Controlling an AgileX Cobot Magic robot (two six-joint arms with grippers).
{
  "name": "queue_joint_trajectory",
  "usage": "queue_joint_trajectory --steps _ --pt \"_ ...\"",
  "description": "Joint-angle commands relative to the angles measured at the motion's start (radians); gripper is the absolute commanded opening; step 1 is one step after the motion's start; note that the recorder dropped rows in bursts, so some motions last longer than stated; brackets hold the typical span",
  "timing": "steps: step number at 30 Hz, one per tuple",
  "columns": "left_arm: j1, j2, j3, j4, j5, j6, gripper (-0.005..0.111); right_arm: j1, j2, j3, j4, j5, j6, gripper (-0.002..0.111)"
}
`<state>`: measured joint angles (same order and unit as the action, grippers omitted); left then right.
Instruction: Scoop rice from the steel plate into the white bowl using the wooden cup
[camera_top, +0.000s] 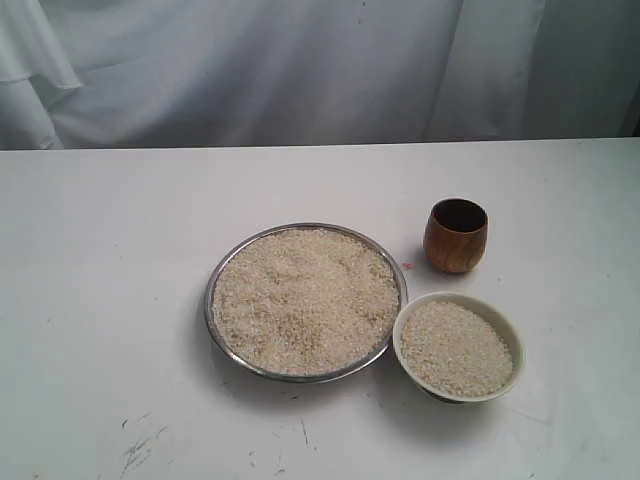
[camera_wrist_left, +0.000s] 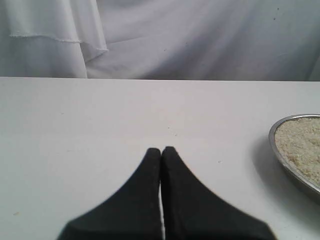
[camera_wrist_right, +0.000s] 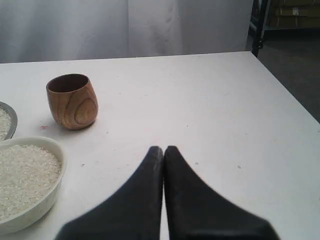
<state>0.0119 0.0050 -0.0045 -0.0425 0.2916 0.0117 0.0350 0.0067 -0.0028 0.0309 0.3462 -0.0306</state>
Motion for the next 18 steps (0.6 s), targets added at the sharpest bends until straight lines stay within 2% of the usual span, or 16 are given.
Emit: queue_joint_trajectory --steps 1,9,13,18 --pt "-0.002 -0.005 0.005 -0.001 -0.006 -0.003 0.000 -0.006 -0.007 0.003 -0.005 -0.002 -0.001 0.000" --pt "-0.002 -0.005 0.005 -0.001 -0.006 -0.003 0.000 -0.006 -0.007 0.003 -0.007 -0.032 -0.001 0.000" --pt "-0.002 -0.005 0.005 -0.001 -0.006 -0.003 0.000 -0.006 -0.007 0.003 -0.007 -0.294 -0.001 0.000" --pt "-0.002 -0.005 0.005 -0.001 -0.006 -0.003 0.000 -0.006 -0.007 0.003 -0.007 -0.468 -0.001 0.000"
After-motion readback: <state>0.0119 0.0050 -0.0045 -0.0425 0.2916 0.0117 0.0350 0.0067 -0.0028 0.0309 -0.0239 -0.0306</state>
